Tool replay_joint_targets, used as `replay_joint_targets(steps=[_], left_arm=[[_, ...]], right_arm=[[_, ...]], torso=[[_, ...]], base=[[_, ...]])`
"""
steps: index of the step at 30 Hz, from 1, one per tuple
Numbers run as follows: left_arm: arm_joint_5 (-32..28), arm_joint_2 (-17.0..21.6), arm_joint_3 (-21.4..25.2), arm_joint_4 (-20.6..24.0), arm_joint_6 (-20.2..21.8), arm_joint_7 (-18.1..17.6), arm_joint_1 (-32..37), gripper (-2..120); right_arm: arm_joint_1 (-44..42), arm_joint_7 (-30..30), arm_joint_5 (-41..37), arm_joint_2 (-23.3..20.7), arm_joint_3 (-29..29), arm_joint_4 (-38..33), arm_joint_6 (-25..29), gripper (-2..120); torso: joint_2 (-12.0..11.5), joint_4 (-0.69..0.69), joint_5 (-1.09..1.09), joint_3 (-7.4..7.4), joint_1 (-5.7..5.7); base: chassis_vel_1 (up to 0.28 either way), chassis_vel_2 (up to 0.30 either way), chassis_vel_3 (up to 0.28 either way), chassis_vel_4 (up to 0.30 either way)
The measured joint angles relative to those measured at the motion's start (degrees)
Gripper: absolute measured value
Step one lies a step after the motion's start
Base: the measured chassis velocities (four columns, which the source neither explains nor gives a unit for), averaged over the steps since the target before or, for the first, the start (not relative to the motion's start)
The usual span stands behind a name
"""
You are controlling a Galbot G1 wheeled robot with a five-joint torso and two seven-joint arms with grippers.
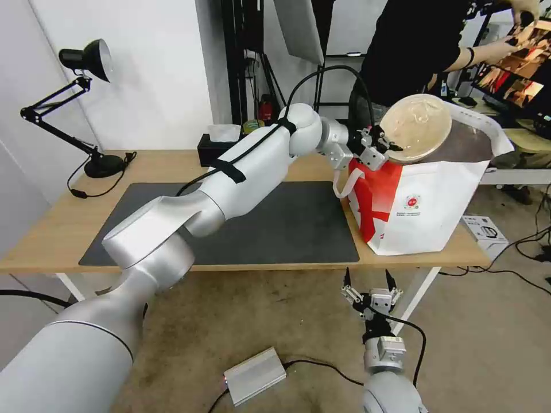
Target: Pick up the trash from the table and place it into the takeout bag.
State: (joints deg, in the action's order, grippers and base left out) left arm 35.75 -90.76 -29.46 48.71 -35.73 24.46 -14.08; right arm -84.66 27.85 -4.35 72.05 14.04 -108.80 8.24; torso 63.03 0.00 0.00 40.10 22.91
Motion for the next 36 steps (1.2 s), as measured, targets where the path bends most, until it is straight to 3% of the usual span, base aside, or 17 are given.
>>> replay_joint_targets(steps=[18, 23, 31, 36], left_arm=[[-2.4, -0.3, -1.4, -0.2, 0.1, -0.2, -1.6, 93], [-2.9, -0.3, -1.5, -0.2, 0.1, -0.2, -1.9, 100], [-3.5, -0.3, -1.3, 0.2, 0.2, -1.3, -2.5, 100], [-3.8, 0.0, 1.4, -0.5, 0.7, -2.3, -4.3, 100]], right_arm=[[0.5, 0.0, 0.0, 0.2, 0.0, -0.3, 0.0, 96], [0.5, 0.0, 0.0, 0.2, 0.0, -0.3, 0.0, 95], [0.5, 0.0, 0.0, 0.3, 0.0, -0.3, 0.0, 95], [0.5, 0.0, 0.0, 0.2, 0.1, -0.3, 0.0, 95]], torso=[[0.0, 0.0, 0.0, 0.0, 0.0], [0.0, 0.0, 0.0, 0.0, 0.0], [0.0, 0.0, 0.0, 0.0, 0.0], [0.0, 0.0, 0.0, 0.0, 0.0]], base=[[0.0, 0.0, 0.0, 0.0], [0.0, 0.0, 0.0, 0.0], [0.0, 0.0, 0.0, 0.0], [0.0, 0.0, 0.0, 0.0]])
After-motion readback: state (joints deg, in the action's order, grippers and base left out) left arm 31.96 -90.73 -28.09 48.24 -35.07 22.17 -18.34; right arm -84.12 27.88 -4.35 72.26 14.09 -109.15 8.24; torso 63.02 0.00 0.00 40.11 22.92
